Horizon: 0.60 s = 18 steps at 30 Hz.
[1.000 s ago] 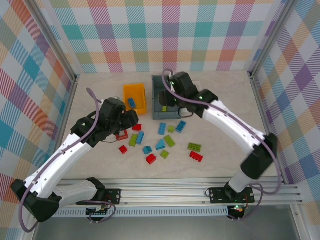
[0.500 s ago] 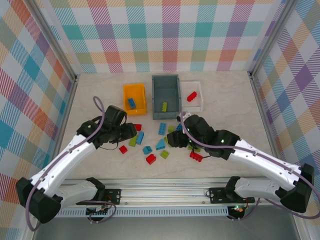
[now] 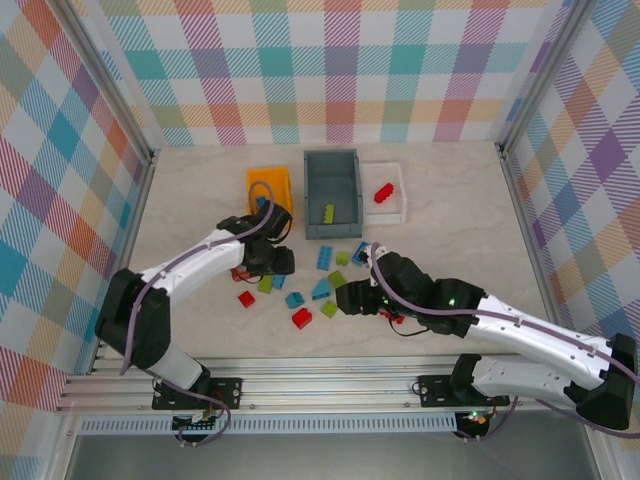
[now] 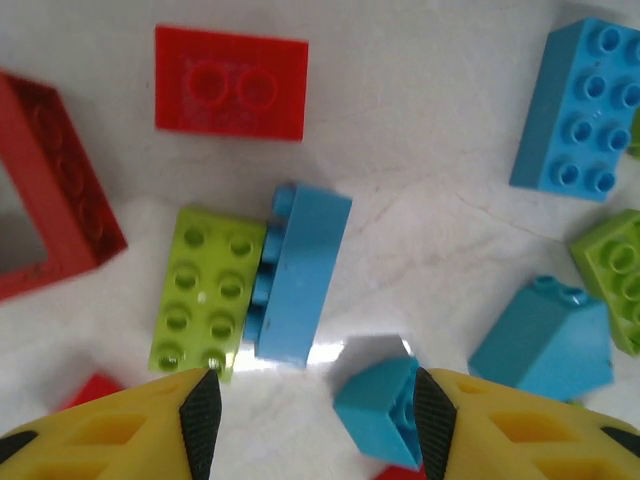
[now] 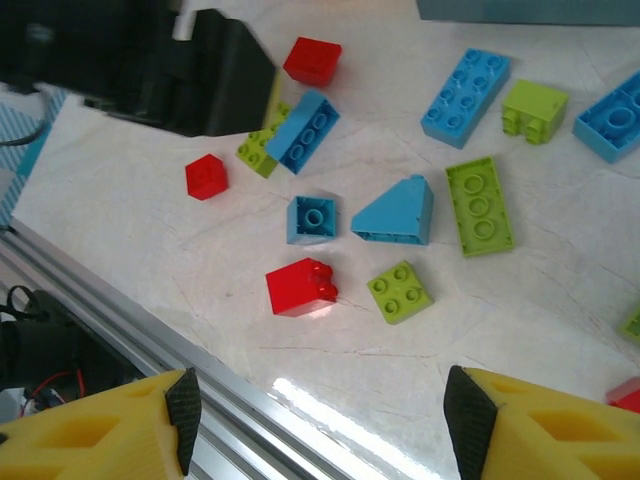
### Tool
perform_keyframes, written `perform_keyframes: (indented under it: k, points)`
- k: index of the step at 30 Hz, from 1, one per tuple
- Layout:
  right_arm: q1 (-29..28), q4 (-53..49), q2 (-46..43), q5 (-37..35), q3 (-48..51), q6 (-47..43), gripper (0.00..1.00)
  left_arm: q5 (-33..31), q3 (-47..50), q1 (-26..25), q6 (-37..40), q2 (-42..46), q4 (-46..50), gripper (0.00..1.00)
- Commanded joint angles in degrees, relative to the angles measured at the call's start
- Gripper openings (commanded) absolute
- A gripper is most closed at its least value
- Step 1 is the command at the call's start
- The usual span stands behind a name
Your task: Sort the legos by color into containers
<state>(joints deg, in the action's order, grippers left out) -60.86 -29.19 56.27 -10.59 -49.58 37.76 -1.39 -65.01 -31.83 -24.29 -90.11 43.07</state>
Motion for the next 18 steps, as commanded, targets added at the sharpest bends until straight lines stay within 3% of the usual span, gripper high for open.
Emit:
perform_keyframes:
  k: [1,12,18]
  points:
    - [-0.57,4.52,-1.71,3.15,1.32,0.86,0.73,-2.33,-3.71,-0.16,6.45,-4.16,-0.44,0.55]
    - [-0.53,4.78,-4.22,3.91,2.43,2.15,0.76,-3.23,-7.49,0.28,9.4,-13.93,-2.62,0.54]
    - [-0.5,4.46,-4.16,3.65,2.59,2.28,0.76,-2.18,-8.11,0.28,9.55,-16.5,-3.5,0.45]
